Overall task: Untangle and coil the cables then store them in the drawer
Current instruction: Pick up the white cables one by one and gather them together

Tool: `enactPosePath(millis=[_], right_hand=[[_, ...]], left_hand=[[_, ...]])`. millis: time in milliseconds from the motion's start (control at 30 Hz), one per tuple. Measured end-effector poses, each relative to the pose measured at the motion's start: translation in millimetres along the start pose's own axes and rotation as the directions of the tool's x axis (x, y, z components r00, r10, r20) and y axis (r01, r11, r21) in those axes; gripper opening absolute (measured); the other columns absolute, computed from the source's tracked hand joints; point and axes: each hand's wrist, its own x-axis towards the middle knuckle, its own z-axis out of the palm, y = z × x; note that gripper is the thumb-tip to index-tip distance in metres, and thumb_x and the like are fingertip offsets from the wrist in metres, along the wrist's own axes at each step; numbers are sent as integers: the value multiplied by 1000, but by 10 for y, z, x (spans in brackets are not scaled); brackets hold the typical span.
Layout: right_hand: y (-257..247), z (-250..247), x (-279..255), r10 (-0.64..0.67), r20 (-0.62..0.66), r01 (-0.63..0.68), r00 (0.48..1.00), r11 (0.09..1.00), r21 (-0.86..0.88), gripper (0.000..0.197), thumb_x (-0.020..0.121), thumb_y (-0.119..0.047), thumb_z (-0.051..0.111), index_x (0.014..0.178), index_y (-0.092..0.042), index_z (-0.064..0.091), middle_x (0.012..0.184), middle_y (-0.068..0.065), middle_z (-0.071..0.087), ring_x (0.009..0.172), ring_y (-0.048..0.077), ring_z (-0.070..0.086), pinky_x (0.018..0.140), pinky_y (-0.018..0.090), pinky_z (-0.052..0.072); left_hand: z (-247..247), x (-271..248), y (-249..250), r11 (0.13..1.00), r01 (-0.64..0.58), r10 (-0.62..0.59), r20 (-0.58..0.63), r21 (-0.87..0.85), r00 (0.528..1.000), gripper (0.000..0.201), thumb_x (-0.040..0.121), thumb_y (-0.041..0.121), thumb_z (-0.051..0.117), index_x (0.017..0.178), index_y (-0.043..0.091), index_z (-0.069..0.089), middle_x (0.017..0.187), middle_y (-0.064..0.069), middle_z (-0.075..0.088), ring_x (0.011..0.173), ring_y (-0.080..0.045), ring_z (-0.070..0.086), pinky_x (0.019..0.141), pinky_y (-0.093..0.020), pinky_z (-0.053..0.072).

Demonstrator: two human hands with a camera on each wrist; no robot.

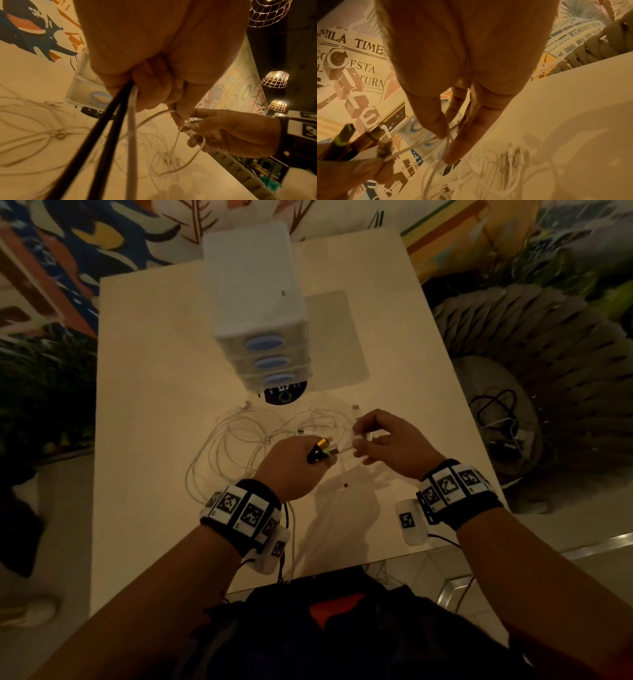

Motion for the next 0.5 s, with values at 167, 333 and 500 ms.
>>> enactPosePath(millis=[167,333,500], right_hand=[[9,-115,-1,62,-151,-57,987,998,37,17,93,-7,67,108,-15,65,97,13,72,72,28,75,67,39,63],[114,-255,111,65,-295,-90,953,993,-72,7,93,-9,67,98,-14,67,91,10,75,65,23,75,65,39,63],[296,-256,181,58,-235,-140,970,926,-351,13,92,-24,69,104,-19,66,102,0,71,82,21,71,83,42,58]], left_hand=[[-136,-67,-128,999,33,-33,40,-3,999,27,98,39,61,91,14,68,88,-4,69,85,-23,63,81,-42,51],[-209,-190,-199,998,23,-23,17,-51,1000,24,96,40,65,99,18,74,97,1,74,94,-18,66,88,-37,51],[-308,-267,-204,929,10,-53,-107,-370,993,21,94,35,70,102,18,78,97,2,77,92,-5,69,79,-13,47]])
